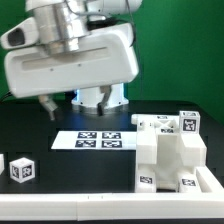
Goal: Assemble chair
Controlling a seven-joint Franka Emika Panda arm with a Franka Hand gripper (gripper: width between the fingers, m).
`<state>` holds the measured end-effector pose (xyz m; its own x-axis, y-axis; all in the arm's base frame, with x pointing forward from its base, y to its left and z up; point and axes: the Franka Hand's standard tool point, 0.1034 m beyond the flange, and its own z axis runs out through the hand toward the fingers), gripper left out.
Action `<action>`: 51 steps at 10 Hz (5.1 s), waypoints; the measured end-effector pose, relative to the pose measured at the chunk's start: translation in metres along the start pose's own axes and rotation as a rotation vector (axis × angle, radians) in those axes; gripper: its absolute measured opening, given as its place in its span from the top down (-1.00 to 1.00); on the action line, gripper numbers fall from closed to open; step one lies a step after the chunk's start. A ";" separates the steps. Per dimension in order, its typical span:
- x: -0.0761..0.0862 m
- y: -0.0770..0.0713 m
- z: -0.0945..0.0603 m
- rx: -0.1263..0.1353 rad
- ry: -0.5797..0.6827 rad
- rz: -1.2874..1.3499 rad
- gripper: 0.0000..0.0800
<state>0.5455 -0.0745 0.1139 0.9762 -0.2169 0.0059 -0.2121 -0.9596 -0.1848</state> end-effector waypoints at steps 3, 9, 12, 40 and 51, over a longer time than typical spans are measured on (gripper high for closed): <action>0.000 0.012 0.012 -0.038 0.032 -0.154 -0.62; -0.003 0.051 0.028 -0.028 -0.025 -0.519 -0.62; -0.008 0.068 0.028 -0.042 -0.010 -0.485 -0.62; -0.098 0.078 0.073 -0.170 -0.037 -0.383 0.30; -0.080 0.061 0.067 -0.107 -0.278 -0.205 -0.61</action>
Offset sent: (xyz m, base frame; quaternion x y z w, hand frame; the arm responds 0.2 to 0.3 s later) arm 0.0000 0.0000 0.0000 0.0000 0.0000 0.0000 1.0000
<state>0.4577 -0.1039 0.0360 0.9710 0.0252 -0.2377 0.0005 -0.9947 -0.1033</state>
